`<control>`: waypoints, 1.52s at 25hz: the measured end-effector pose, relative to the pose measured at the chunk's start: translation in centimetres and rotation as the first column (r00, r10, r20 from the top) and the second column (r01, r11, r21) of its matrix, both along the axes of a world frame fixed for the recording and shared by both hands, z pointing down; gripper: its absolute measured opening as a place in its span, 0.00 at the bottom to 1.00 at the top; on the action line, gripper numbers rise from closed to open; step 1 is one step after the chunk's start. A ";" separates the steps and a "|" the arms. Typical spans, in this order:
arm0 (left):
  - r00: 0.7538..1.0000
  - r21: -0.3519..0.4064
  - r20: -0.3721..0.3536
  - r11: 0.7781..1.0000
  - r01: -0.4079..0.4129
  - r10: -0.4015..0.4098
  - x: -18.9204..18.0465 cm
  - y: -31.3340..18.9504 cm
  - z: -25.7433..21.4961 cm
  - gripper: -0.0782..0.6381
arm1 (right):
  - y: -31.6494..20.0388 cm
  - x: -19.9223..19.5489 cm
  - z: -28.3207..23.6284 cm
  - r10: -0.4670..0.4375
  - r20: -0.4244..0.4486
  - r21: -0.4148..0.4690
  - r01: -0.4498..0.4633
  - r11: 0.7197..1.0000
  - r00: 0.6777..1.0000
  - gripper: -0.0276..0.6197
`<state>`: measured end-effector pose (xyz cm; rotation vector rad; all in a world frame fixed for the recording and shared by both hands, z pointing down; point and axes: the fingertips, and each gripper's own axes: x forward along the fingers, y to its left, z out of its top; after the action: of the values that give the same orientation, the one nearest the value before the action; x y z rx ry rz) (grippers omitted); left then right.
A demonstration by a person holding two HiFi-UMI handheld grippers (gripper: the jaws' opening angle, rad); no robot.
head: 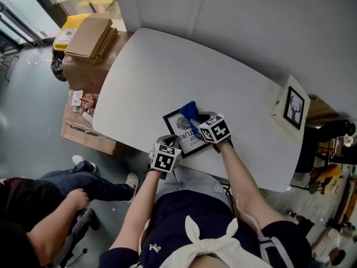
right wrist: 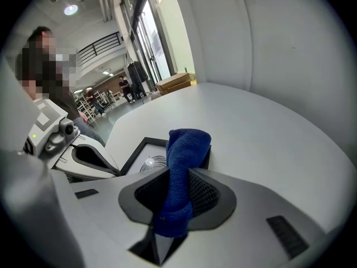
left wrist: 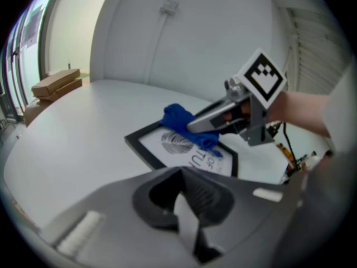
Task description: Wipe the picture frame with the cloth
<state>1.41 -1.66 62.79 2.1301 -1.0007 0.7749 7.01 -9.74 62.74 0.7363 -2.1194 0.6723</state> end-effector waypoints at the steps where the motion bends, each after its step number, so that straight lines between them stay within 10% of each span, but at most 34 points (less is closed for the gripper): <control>1: 1.000 -0.001 0.001 1.000 0.001 -0.001 0.0 0.0 0.0 0.11 | 0.0 0.0 0.0 -0.002 0.002 -0.001 0.002 1.000 1.000 0.17; 38: 0.999 -0.004 0.001 0.999 0.036 -0.036 -0.1 0.0 0.0 0.11 | 2.0 0.9 0.1 0.021 0.050 -0.041 -0.019 0.999 0.999 0.17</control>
<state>1.30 -1.64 62.80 2.1026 -1.0346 0.7594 7.93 -7.77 62.87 0.7260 -2.1398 0.7495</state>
